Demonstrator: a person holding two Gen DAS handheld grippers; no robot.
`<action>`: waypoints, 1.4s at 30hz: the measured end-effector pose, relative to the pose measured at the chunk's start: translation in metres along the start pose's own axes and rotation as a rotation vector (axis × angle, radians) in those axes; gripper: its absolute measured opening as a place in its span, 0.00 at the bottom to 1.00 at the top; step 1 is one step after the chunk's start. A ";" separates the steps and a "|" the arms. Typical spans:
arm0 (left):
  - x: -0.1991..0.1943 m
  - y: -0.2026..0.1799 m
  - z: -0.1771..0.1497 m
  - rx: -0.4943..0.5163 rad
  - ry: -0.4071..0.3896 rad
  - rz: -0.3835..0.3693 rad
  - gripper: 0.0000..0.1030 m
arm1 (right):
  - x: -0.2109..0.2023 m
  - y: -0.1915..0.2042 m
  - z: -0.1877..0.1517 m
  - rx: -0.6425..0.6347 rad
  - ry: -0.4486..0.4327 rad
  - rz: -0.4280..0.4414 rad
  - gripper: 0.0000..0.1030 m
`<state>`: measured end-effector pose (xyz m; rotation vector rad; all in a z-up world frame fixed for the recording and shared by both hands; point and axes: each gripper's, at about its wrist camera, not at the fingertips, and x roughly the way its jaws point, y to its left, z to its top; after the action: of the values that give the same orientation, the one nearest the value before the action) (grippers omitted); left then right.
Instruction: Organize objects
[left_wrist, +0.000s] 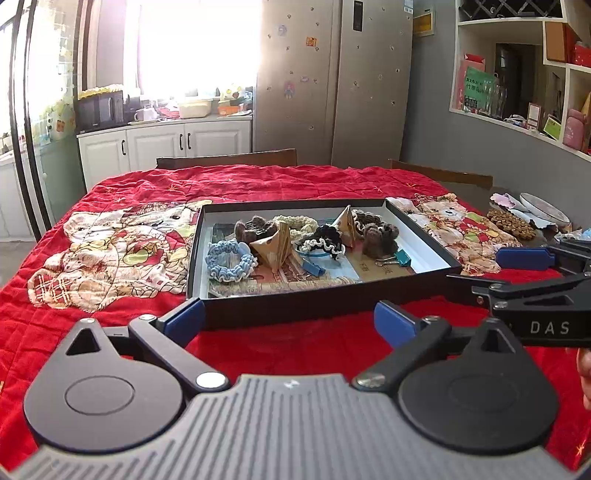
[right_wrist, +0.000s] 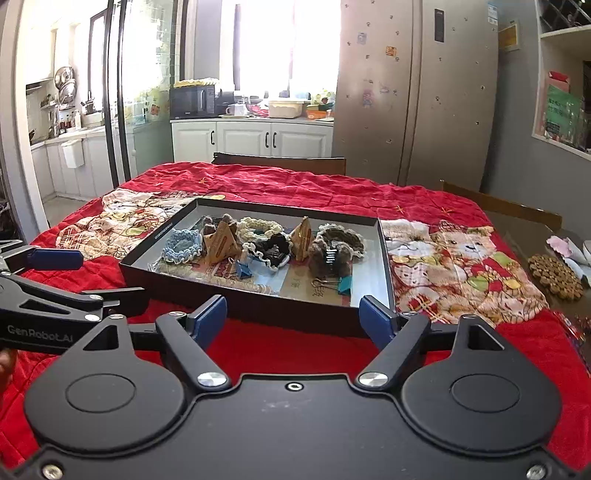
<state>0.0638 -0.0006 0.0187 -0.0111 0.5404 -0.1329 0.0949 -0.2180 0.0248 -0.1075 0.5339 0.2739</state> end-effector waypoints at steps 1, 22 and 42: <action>-0.002 0.000 -0.001 -0.001 -0.003 0.002 0.99 | -0.002 0.000 -0.001 0.004 0.001 -0.003 0.77; -0.017 -0.004 -0.019 -0.005 0.010 0.042 1.00 | -0.016 0.003 -0.025 0.059 0.035 -0.036 0.85; -0.009 -0.002 -0.032 -0.005 0.052 0.070 1.00 | -0.004 0.005 -0.038 0.087 0.084 -0.031 0.86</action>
<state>0.0390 -0.0008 -0.0039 0.0065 0.5921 -0.0638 0.0717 -0.2208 -0.0056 -0.0432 0.6260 0.2158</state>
